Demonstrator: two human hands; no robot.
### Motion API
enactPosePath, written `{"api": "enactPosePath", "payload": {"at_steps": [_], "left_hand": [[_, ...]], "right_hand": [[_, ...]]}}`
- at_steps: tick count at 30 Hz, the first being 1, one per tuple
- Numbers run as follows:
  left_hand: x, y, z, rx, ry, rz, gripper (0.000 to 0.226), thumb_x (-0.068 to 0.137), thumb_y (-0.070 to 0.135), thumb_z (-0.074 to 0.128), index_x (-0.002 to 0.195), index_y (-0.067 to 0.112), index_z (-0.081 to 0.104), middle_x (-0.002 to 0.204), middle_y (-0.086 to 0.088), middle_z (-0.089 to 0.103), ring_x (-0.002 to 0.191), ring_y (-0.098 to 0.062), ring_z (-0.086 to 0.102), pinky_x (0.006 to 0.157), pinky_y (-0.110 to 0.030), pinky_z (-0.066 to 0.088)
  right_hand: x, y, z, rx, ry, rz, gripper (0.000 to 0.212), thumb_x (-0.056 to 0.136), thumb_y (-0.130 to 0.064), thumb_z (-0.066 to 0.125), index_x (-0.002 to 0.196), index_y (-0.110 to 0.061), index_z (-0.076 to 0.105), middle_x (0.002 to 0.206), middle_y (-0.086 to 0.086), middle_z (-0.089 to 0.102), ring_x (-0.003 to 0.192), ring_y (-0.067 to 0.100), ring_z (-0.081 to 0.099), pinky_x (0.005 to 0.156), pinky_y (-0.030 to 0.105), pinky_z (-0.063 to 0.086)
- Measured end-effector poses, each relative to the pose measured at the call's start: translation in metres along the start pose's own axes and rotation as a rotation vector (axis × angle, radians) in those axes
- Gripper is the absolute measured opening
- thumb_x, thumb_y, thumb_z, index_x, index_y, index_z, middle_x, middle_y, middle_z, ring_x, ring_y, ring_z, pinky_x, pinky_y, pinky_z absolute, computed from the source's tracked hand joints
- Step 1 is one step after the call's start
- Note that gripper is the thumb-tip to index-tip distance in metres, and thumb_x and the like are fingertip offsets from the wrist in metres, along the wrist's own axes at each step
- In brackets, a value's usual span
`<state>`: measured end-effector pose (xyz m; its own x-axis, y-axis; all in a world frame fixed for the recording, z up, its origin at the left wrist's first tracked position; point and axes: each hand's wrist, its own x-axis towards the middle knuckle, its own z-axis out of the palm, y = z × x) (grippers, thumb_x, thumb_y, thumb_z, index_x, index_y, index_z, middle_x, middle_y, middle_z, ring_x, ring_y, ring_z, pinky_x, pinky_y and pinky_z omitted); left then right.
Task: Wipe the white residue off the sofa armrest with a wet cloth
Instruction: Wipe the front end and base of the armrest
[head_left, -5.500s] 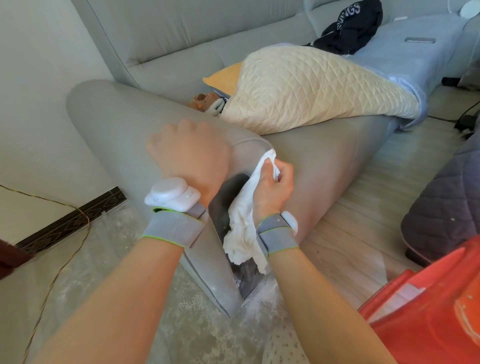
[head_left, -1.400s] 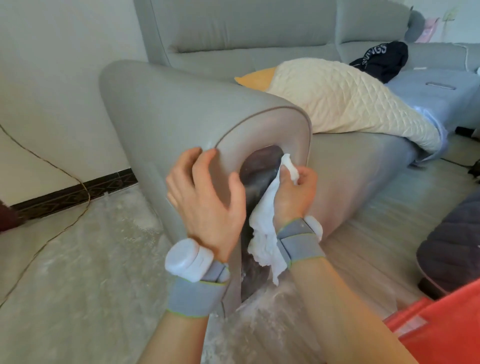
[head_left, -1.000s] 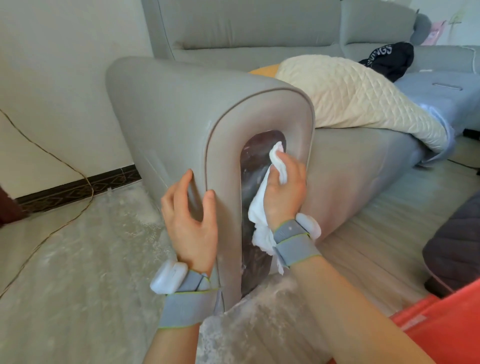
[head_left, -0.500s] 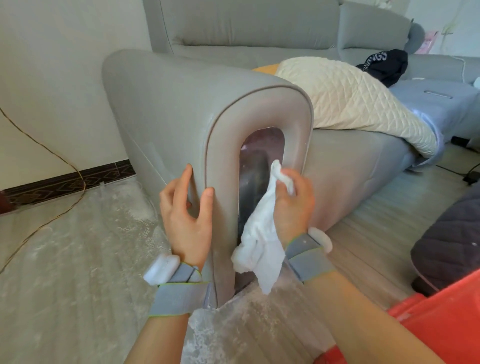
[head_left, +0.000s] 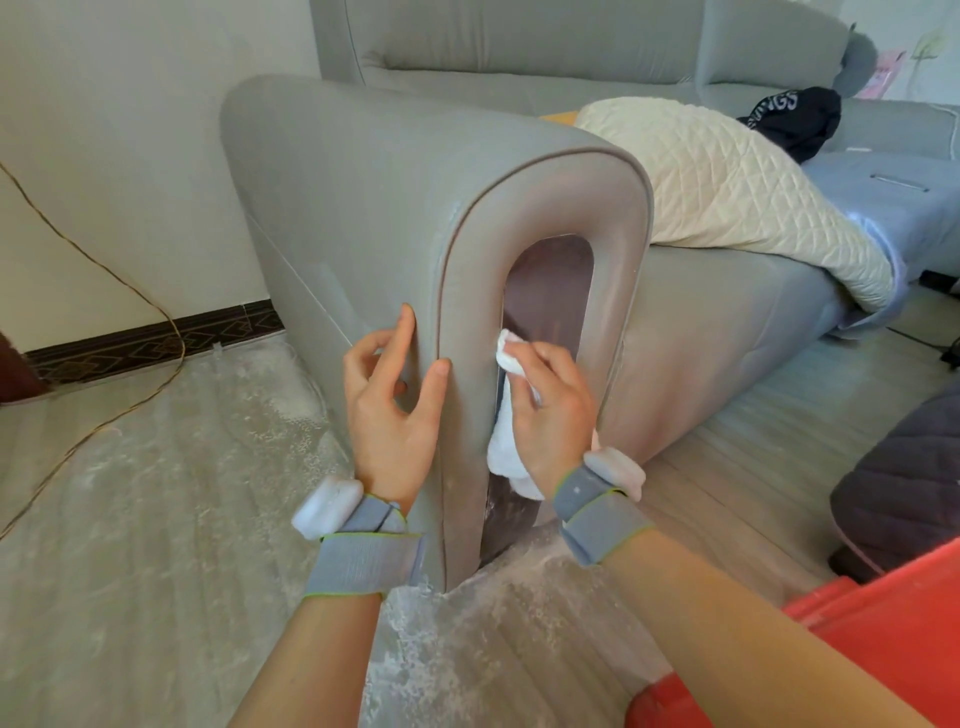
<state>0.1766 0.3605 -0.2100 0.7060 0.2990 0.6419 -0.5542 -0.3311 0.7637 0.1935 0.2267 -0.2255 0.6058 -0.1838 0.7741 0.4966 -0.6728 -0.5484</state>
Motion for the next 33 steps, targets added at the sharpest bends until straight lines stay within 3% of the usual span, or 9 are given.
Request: {"api": "enactPosePath", "payload": {"at_steps": [3, 6, 9, 12, 16, 20, 24, 29, 33], "left_hand": [[0.0, 0.003, -0.004, 0.007, -0.019, -0.013, 0.058, 0.08, 0.033, 0.059, 0.133, 0.032, 0.036, 0.108, 0.024, 0.035, 0.1, 0.016, 0.042, 0.09, -0.027, 0.048], [-0.001, 0.005, -0.005, -0.001, -0.036, -0.028, 0.058, 0.08, 0.025, 0.058, 0.132, 0.035, 0.036, 0.108, 0.024, 0.035, 0.099, 0.017, 0.043, 0.09, -0.027, 0.048], [-0.002, 0.007, -0.01, -0.003, -0.069, -0.043, 0.059, 0.079, 0.023, 0.059, 0.133, 0.034, 0.036, 0.109, 0.024, 0.036, 0.098, 0.016, 0.043, 0.089, -0.025, 0.047], [0.0, 0.003, -0.017, 0.004, -0.106, -0.076, 0.058, 0.078, 0.025, 0.06, 0.132, 0.035, 0.04, 0.109, 0.027, 0.039, 0.098, 0.012, 0.046, 0.09, -0.028, 0.049], [-0.004, -0.007, -0.023, -0.011, -0.088, -0.188, 0.06, 0.077, 0.026, 0.068, 0.132, 0.027, 0.046, 0.109, 0.017, 0.047, 0.101, 0.002, 0.052, 0.086, -0.027, 0.05], [-0.012, -0.023, -0.026, 0.025, -0.12, -0.306, 0.048, 0.083, 0.018, 0.068, 0.128, 0.017, 0.053, 0.116, 0.002, 0.047, 0.107, -0.015, 0.056, 0.083, -0.02, 0.049], [-0.017, -0.03, -0.026, 0.11, -0.126, -0.4, 0.04, 0.086, 0.022, 0.064, 0.125, 0.013, 0.058, 0.112, -0.004, 0.051, 0.094, -0.015, 0.058, 0.077, -0.012, 0.044], [-0.031, -0.038, -0.024, 0.061, -0.153, -0.596, 0.04, 0.086, 0.026, 0.064, 0.124, 0.014, 0.056, 0.097, -0.002, 0.059, 0.087, -0.014, 0.054, 0.089, -0.03, 0.046], [-0.041, -0.055, -0.03, 0.022, -0.227, -0.705, 0.041, 0.089, 0.03, 0.06, 0.128, 0.019, 0.056, 0.113, -0.005, 0.063, 0.101, -0.02, 0.06, 0.1, -0.037, 0.046]], "right_hand": [[0.007, -0.004, -0.008, 0.147, -0.051, 0.166, 0.027, 0.085, -0.001, 0.056, 0.103, -0.014, 0.071, 0.093, -0.022, 0.051, 0.089, 0.0, 0.049, 0.084, -0.002, 0.031], [0.026, -0.021, -0.017, 0.266, 0.049, 0.284, 0.03, 0.086, 0.003, 0.057, 0.1, -0.021, 0.069, 0.094, -0.014, 0.052, 0.089, -0.003, 0.05, 0.084, -0.002, 0.032], [0.051, -0.038, -0.022, 0.272, 0.157, 0.22, 0.028, 0.086, 0.003, 0.055, 0.103, -0.015, 0.069, 0.1, -0.005, 0.053, 0.093, 0.0, 0.051, 0.085, -0.003, 0.031], [0.052, -0.05, -0.009, 0.256, 0.145, 0.162, 0.027, 0.086, 0.001, 0.054, 0.107, -0.011, 0.066, 0.103, -0.008, 0.053, 0.096, -0.005, 0.048, 0.088, -0.002, 0.03], [0.009, -0.034, 0.009, 0.16, 0.086, 0.045, 0.028, 0.086, 0.002, 0.05, 0.11, -0.008, 0.062, 0.109, -0.013, 0.05, 0.101, 0.01, 0.049, 0.092, 0.003, 0.029], [-0.032, -0.009, 0.015, 0.13, 0.025, 0.057, 0.029, 0.087, 0.004, 0.051, 0.106, -0.014, 0.063, 0.115, -0.012, 0.05, 0.104, 0.008, 0.05, 0.095, 0.007, 0.032], [-0.05, 0.0, 0.014, 0.169, -0.022, 0.087, 0.033, 0.086, 0.003, 0.053, 0.101, -0.025, 0.062, 0.108, -0.023, 0.05, 0.103, 0.012, 0.055, 0.095, 0.015, 0.039], [-0.06, -0.004, 0.007, 0.239, -0.037, 0.228, 0.027, 0.082, 0.005, 0.054, 0.097, -0.011, 0.071, 0.098, -0.017, 0.055, 0.095, 0.008, 0.055, 0.088, 0.012, 0.041], [-0.067, -0.022, 0.017, 0.145, 0.069, 0.018, 0.026, 0.08, 0.001, 0.054, 0.096, -0.009, 0.072, 0.096, -0.006, 0.059, 0.089, 0.017, 0.053, 0.087, 0.016, 0.04]]}}
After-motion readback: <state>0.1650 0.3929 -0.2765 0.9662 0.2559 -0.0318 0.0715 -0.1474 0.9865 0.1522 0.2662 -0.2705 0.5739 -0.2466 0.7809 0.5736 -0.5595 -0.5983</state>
